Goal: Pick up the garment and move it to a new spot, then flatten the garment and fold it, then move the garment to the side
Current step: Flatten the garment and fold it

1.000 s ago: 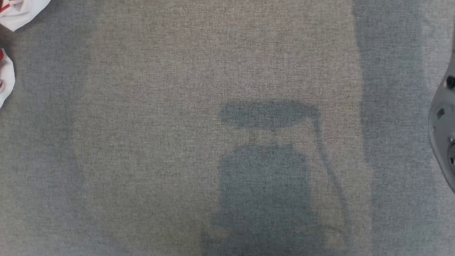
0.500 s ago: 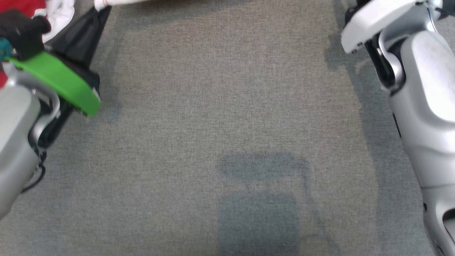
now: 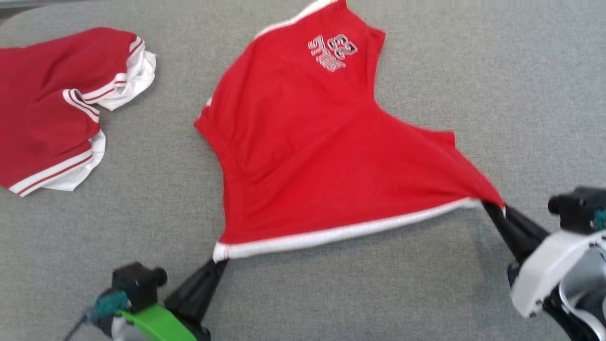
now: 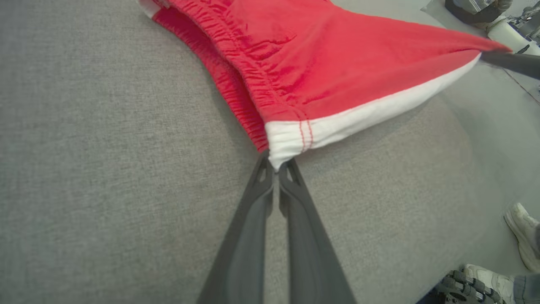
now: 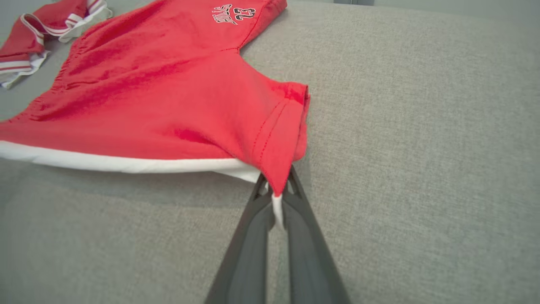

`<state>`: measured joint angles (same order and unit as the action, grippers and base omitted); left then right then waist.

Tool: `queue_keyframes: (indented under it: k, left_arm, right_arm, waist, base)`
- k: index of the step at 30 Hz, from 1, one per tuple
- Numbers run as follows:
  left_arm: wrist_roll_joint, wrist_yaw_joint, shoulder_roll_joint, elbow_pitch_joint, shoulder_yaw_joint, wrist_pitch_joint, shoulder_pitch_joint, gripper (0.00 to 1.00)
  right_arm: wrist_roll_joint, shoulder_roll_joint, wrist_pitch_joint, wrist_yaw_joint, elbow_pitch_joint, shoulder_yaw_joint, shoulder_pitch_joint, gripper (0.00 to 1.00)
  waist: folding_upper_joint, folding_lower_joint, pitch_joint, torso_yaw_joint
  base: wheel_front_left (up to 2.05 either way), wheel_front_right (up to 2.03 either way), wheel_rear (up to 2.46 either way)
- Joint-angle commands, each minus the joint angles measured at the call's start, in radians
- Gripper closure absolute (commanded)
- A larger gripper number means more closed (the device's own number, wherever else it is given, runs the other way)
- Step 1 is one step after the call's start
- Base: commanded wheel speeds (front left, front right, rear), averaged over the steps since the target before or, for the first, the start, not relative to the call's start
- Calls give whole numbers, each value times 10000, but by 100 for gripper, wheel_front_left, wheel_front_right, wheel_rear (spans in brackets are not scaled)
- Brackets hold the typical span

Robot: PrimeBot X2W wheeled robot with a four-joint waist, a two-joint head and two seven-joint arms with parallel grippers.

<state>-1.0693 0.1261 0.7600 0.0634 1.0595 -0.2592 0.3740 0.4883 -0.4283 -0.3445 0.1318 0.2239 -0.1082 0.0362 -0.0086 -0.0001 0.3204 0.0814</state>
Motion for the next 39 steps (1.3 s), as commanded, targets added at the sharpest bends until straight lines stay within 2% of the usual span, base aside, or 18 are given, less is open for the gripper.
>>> queue_keyframes:
  k: [1,4,7,10,12,16,19,23,25,28,33,39]
  left_arm:
    - [33,144,41,150,-26,-74,-253,100]
    - [-7,880,-226,1143,-155,-62,-1683,100]
    - [-38,1365,-416,2057,-619,-64,-2784,100]
    - [62,1567,-401,2758,-1096,-65,-3407,100]
    - [40,1477,-218,3038,-1270,-65,-3451,100]
    - [-489,1217,-25,3422,-1967,27,-2777,100]
    - [-952,881,35,3408,-2448,471,-1993,100]
    - [-1746,562,-188,2966,-3010,1275,-729,100]
    - [-2143,359,-497,2614,-3106,1750,-91,100]
    - [-2360,297,-904,1804,-3225,2233,837,100]
    - [-2504,282,-1622,513,-3258,2565,1845,100]
    - [-2481,263,-2084,-212,-3132,2680,2279,100]
  right_arm:
    - [85,-111,-104,-19,190,87,-388,100]
    - [404,-268,-753,-17,1385,690,-2287,100]
    - [735,-164,-1385,-17,2638,1517,-3933,100]
    - [1028,-171,-1960,-16,3633,2125,-4563,100]
    - [1180,-284,-2317,-16,3908,2249,-4247,100]
    - [1777,-353,-3139,-13,3668,1999,-2561,100]
    - [1845,-609,-3813,-13,2948,1573,-481,100]
    - [1813,-503,-4595,-11,1534,732,2687,100]
    - [1591,-453,-4991,-11,677,268,4161,100]
    - [1304,-144,-5453,-10,-581,-248,5917,100]
    - [733,222,-5523,-10,-2208,-1057,7839,100]
    - [445,100,-5215,-10,-3301,-1571,8799,100]
  waist:
    - [86,1,-800,138]
    - [86,1,-1006,237]
    - [86,1,-1069,396]
    - [86,1,-844,415]
    - [86,1,-589,451]
    - [86,1,253,538]
    - [86,1,1033,610]
    - [86,1,1867,772]
    - [86,1,2190,963]
    - [86,1,2557,1308]
    - [86,1,2833,1731]
    - [86,1,2834,2069]
  base:
    - [0,0,0]
    - [0,0,0]
    - [0,0,0]
    - [0,0,0]
    - [0,0,0]
    - [0,0,0]
    - [0,0,0]
    - [0,0,0]
    - [0,0,0]
    - [0,0,0]
    - [0,0,0]
    - [0,0,0]
